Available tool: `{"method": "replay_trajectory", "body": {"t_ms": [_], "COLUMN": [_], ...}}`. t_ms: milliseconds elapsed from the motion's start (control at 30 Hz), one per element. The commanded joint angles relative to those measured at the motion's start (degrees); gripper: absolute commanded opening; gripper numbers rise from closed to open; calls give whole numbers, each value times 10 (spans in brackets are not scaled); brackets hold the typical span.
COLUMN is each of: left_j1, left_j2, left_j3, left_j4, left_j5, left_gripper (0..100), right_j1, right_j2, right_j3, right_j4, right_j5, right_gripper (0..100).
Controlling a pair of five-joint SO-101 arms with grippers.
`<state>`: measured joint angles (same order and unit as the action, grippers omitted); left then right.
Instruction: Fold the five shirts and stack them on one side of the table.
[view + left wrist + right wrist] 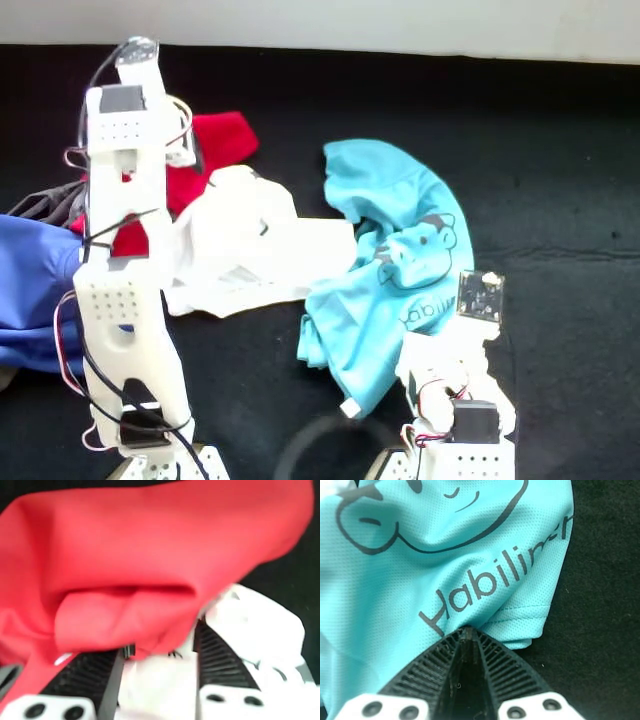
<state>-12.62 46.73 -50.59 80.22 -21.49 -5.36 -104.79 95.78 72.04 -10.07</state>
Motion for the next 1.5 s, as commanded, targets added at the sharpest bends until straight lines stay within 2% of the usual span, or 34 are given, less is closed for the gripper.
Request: {"method": "replay_trajectory", "body": {"t_ms": [0,67,200,333,600,700,767,933,1033,1133,1300,1467], "left_j1": [-7,-22,-76,-165,-331,-353,-342,-237,-187,-145,-80,-58], "left_j2": [11,17,18,16,17,17,17,21,17,20,22,47], "left_j3": [-2,-2,-2,-10,-147,-213,-265,-325,-290,-263,-174,-74], "left_j4": [-40,-52,-52,-66,-65,-11,58,221,218,218,207,120], "left_j5": [-1,-2,-59,-90,-105,-119,-121,-118,-111,-75,-76,-74], "left_gripper": [76,2,6,6,6,6,6,43,143,204,220,220], "right_j1": [6,6,6,6,6,6,6,6,6,6,6,6], "right_j2": [-2,-2,-2,-2,-2,-2,-2,-2,-2,-2,-2,-2], "right_j3": [73,73,73,73,73,73,73,73,73,73,73,73], "right_j4": [-9,-9,-9,-9,-9,-9,-9,-9,-9,-9,-9,-9], "right_j5": [0,0,0,0,0,0,0,0,0,0,0,0], "right_gripper": [7,7,7,7,7,7,7,7,7,7,7,7]}}
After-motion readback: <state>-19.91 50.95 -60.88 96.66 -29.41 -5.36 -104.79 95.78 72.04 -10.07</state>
